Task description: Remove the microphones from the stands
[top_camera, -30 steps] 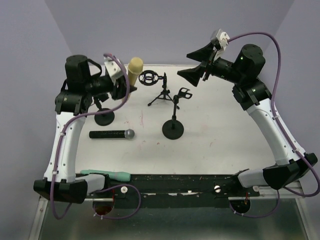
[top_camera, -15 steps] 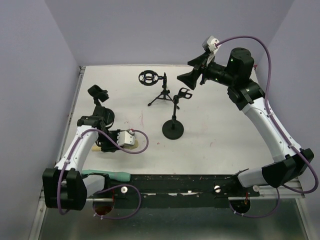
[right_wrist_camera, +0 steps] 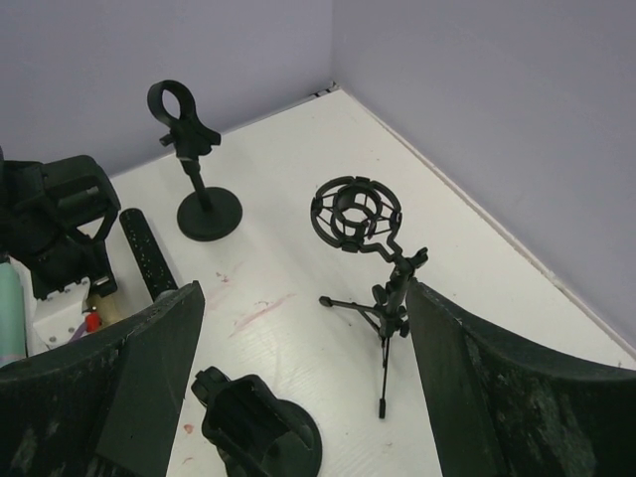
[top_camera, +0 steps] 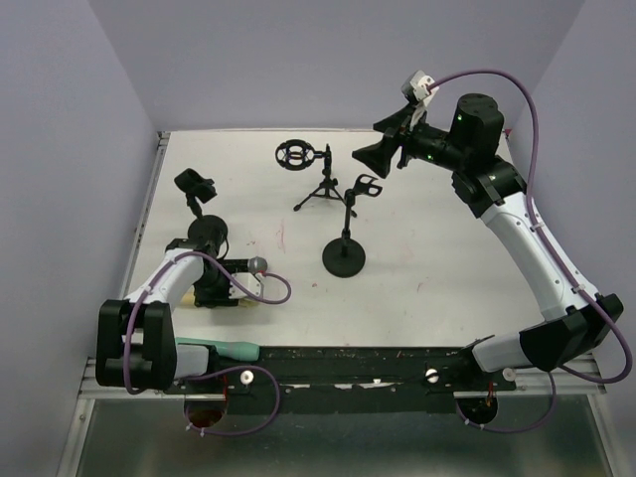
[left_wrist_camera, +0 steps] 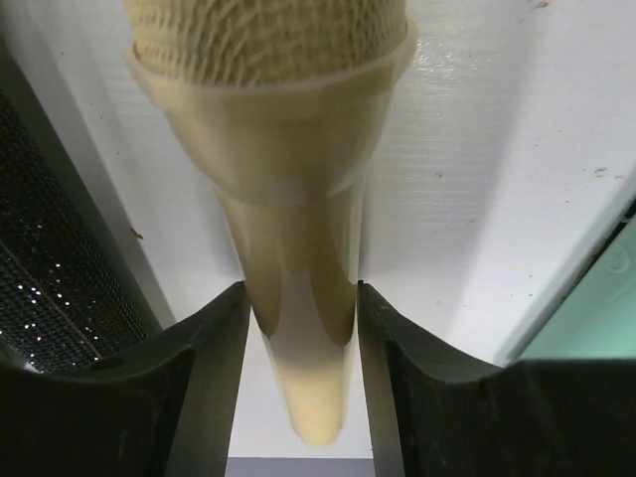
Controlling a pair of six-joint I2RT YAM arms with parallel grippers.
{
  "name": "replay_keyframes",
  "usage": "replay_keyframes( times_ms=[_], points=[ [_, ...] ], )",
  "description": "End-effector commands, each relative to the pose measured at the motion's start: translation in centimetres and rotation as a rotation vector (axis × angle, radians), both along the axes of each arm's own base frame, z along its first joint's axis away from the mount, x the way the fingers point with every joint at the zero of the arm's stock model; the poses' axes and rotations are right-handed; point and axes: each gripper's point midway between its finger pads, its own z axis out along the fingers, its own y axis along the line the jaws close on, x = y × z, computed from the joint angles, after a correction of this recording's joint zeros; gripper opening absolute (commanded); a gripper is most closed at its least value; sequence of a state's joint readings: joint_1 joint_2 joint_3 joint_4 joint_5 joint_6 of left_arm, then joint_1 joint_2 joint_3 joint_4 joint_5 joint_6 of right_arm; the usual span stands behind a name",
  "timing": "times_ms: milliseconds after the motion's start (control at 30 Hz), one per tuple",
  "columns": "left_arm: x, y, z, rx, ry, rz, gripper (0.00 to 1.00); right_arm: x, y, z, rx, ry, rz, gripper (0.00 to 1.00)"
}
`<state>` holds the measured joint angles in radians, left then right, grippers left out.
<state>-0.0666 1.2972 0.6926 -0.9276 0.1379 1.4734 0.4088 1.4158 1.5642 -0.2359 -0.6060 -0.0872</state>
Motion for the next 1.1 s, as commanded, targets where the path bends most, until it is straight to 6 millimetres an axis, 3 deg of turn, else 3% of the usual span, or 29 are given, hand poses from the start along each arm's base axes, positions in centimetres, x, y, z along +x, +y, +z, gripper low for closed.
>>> replay_keyframes(
  times_ms=[0, 100, 200, 400, 533, 700, 800, 900, 1067],
  points=[
    [0.9, 0.7, 0.0, 0.035, -0.022, 0.017, 0.61, 0.2, -0.5, -0.1, -0.023, 0.018, -0.027, 0.9],
    [0.7, 0.2, 0.3, 0.01, -0.015, 0.032, 0.63, 0.3, -0.8, -0.5, -0.034, 0.033, -0.048, 0.9],
    [0.0, -0.7, 1.8, -0.032, -0.006, 0.036, 0.62, 0.6, -1.5, -0.7, -0.031, 0.068, -0.109, 0.9],
    [-0.8, -5.7, 9.0, -0.247, -0.033, -0.078, 0.66, 0.5, -3.5, -1.6, -0.023, 0.192, -0.173, 0.85],
    [-0.9, -11.3, 13.9, -0.443, -0.004, -0.166, 0.67, -0.2, -3.6, -3.1, -0.017, 0.318, -0.162, 0.84],
    [3.4, -20.6, 23.2, -0.81, -0.095, -0.121, 0.69, -0.9, -3.8, -2.4, 0.007, 0.307, -0.149, 0.83],
    [7.1, -24.8, 29.1, -1.06, -0.167, -0.084, 0.7, -1.2, -4.2, -2.8, -0.058, 0.26, -0.13, 0.83],
    [9.9, -27.4, 31.8, -1.192, -0.194, -0.042, 0.72, -1.5, -4.9, -2.8, -0.1, 0.221, -0.144, 0.82],
    [11.5, -31.0, 32.7, -1.254, -0.084, -0.028, 0.72, -2.2, -6.4, -2.7, -0.144, 0.192, -0.198, 0.83]
  ],
)
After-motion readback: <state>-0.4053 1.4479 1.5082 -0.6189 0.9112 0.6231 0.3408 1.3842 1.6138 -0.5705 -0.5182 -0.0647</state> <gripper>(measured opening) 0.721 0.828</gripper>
